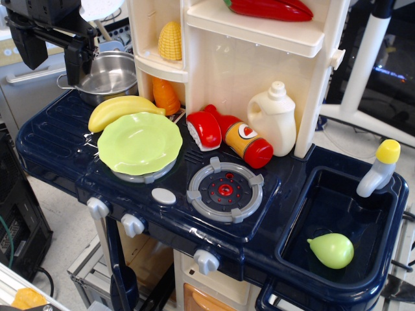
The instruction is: Put pear on plate
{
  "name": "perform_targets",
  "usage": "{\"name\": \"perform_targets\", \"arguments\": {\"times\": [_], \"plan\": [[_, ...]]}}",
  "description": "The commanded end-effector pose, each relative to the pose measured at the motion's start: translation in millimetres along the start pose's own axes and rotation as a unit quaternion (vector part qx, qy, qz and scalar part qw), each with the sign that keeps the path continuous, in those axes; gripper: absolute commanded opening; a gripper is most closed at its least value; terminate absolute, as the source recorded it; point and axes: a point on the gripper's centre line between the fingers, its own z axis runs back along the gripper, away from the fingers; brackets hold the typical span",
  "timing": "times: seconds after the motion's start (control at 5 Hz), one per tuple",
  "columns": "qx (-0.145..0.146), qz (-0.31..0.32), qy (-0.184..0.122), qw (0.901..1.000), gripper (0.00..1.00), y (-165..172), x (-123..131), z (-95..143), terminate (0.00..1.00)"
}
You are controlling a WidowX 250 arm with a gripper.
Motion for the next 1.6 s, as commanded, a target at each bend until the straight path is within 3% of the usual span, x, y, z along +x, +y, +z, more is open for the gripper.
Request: {"name": "perform_targets", "arguments": {"times": [0.0, 0.2, 0.4, 0.8, 1.0, 1.2, 1.4], "plan": [[0.000, 0.000, 0.000, 1.0000, 1.00, 0.0, 0.0, 0.0, 0.00], [-0.002, 0.003, 0.004, 1.0000, 1.00, -43.8, -12.1, 30.2, 0.00], [0.018, 0.031, 0.047, 0.9983, 1.00, -91.0, -19.4, 49.9, 0.00], [-0.009, 0.149, 0.084, 0.9853, 1.00, -186.8, -26.8, 67.8, 0.00], [-0.023, 0.216, 0.063, 0.9740, 1.00, -236.3, -27.2, 66.6, 0.00], [-0.023, 0.260, 0.033, 0.9649, 1.00, -290.6, -28.3, 45.2, 0.00], [-0.067, 0.314, 0.008, 0.9470, 1.00, -342.7, -29.0, 25.7, 0.00]]}}
